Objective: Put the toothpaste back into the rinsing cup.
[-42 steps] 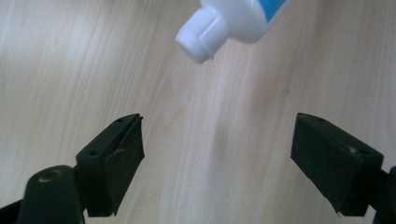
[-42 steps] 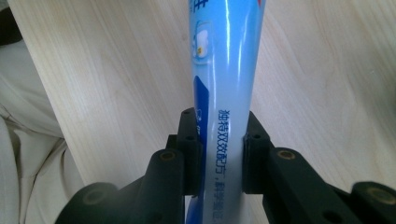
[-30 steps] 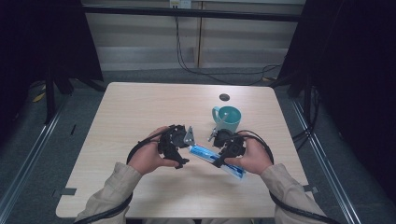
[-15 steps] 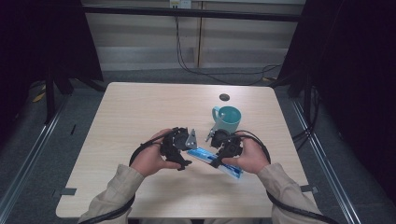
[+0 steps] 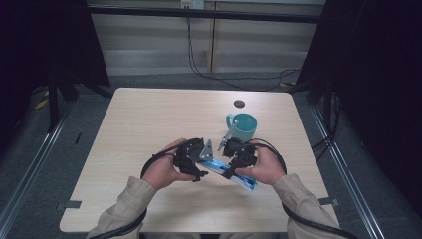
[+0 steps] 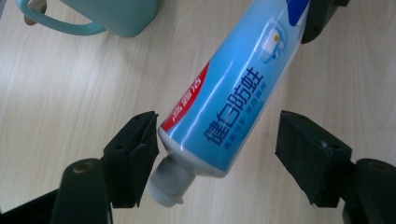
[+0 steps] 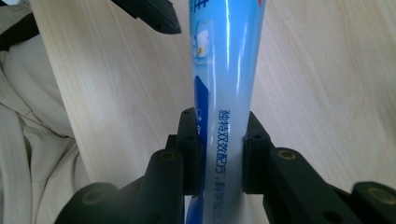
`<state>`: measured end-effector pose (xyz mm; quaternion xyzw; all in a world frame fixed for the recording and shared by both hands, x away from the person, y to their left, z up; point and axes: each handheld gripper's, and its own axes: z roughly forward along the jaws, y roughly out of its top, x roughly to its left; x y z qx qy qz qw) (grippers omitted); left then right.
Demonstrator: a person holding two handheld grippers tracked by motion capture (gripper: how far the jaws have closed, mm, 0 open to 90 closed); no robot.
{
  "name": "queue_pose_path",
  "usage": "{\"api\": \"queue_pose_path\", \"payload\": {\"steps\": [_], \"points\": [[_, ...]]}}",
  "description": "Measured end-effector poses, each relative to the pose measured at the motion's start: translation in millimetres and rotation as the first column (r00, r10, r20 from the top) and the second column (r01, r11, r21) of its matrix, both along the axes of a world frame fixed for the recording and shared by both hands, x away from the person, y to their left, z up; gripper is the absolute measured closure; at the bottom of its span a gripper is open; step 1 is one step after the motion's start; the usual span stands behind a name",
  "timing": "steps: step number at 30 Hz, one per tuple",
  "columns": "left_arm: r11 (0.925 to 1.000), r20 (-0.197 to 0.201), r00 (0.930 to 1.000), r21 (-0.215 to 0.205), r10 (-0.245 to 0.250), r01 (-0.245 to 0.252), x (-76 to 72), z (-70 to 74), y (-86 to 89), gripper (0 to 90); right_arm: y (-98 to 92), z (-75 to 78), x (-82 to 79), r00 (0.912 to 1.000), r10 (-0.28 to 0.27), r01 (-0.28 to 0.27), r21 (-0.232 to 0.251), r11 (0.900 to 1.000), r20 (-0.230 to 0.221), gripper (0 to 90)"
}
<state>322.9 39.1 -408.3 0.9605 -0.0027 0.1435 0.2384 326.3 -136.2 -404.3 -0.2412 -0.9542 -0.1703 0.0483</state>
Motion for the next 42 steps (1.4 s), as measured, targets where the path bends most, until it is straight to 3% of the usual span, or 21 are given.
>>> {"api": "queue_pose_path", "payload": {"steps": [16,23,29,35,39,42], "points": [[0.9999,0.051,0.9987,-0.009,-0.006,0.007,-2.5,-4.7,1.0,38.5,1.2,-1.7,1.6,0.9999,0.000,0.000,0.004,1.000,-0.014,74.3],[0.9999,0.057,0.9983,0.009,-0.010,0.009,-2.9,-5.1,0.7,38.1,3.0,-2.0,1.9,0.9999,0.005,-0.005,0.002,1.000,-0.011,74.3],[0.9995,0.062,0.9976,0.010,-0.031,0.030,-3.2,-6.8,-2.3,35.6,4.7,-2.1,1.6,0.9997,0.012,-0.012,0.004,1.000,-0.021,74.2],[0.9998,0.064,0.9977,0.001,-0.022,0.021,-3.4,-6.9,-2.9,34.9,3.6,-1.1,2.8,0.9998,0.014,-0.014,0.014,1.000,-0.015,74.3],[0.9997,0.089,0.9957,0.000,-0.025,0.025,-4.7,-8.5,-2.6,33.2,5.8,0.8,2.9,0.9998,0.009,-0.008,0.022,1.000,-0.019,74.3],[0.9988,0.121,0.9919,0.033,-0.040,0.036,-5.7,-9.4,-3.0,37.1,6.9,0.0,2.0,0.9997,-0.012,0.013,0.027,1.000,-0.020,74.3]]}}
